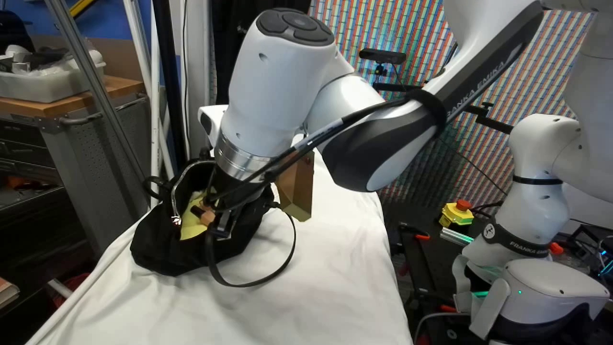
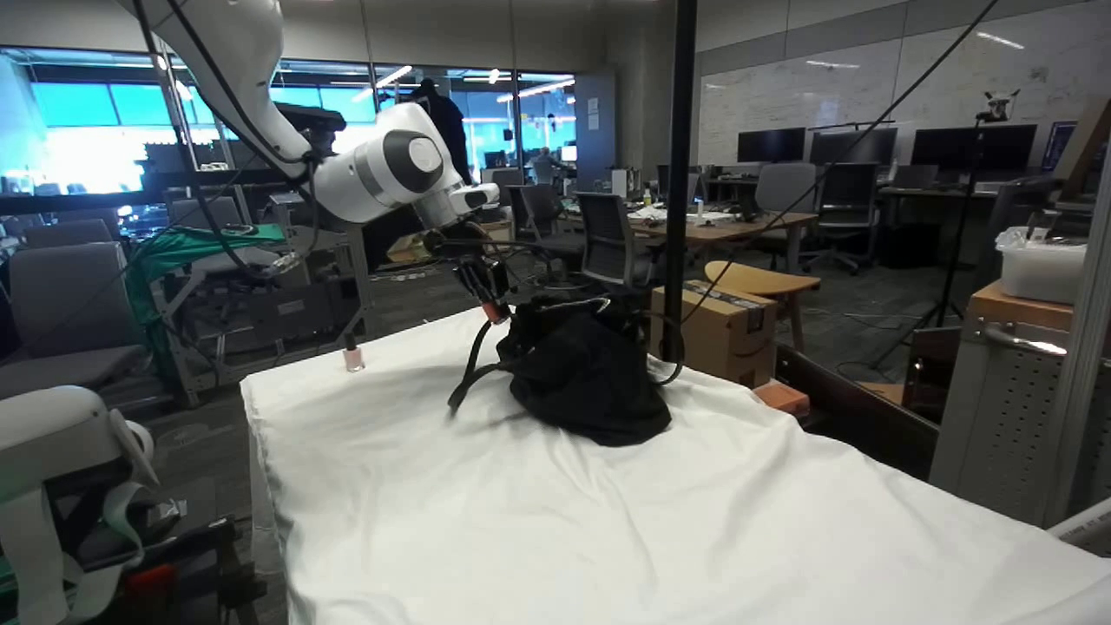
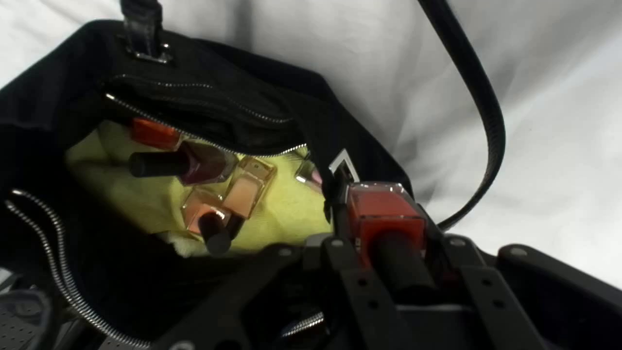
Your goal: Put the nail polish bottles in the bag
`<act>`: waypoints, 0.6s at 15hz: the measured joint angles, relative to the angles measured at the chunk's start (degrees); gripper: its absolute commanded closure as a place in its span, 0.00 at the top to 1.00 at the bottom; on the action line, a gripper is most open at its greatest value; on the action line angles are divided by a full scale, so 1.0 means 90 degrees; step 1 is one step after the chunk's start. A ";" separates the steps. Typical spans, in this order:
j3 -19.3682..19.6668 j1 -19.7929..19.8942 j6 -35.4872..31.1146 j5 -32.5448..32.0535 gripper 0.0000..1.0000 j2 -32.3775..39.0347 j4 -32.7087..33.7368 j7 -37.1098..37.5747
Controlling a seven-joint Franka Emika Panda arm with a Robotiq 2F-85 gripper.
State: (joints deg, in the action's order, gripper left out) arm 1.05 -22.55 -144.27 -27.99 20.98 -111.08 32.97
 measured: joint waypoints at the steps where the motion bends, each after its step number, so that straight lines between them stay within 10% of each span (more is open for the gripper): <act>1: 0.0037 0.0034 -0.0003 -0.0014 0.16 0.0014 0.0082 -0.0001; 9: 0.0435 0.0295 -0.0004 -0.0248 0.16 0.0355 0.0719 0.0000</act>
State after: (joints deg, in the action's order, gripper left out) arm 4.97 -19.90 -144.31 -30.22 24.17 -104.61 32.97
